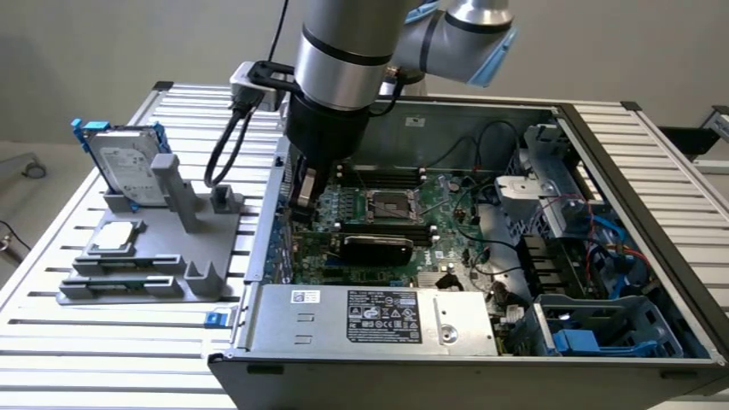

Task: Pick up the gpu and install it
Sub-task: 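Press down on the gpu until it lock into place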

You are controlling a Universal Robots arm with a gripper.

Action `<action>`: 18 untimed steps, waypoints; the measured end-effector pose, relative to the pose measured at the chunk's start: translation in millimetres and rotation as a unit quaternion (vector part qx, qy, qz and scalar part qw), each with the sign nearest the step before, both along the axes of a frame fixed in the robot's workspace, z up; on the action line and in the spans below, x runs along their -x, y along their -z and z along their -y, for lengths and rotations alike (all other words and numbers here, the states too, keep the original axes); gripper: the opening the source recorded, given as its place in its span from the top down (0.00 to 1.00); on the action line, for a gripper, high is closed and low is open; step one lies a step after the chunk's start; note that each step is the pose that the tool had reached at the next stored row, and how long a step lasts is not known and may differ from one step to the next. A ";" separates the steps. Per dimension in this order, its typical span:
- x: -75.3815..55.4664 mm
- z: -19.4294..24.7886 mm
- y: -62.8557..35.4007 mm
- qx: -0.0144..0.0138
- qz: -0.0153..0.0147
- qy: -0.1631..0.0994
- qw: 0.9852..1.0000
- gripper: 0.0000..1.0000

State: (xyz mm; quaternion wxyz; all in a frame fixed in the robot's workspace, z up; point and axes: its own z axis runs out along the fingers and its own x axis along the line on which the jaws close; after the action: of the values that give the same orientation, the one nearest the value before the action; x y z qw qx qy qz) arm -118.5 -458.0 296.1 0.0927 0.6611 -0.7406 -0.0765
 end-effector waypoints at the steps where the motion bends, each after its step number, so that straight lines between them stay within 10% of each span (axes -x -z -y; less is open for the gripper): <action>1: 0.0 0.0 0.1 0.001 0.000 0.000 1.000 0.89; 18: 0.0 -1.4 0.0 0.003 -0.006 0.000 1.000 0.89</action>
State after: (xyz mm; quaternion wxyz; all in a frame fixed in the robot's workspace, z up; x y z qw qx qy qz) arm -118.5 -456.6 296.1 0.0993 0.6604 -0.7402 -0.0779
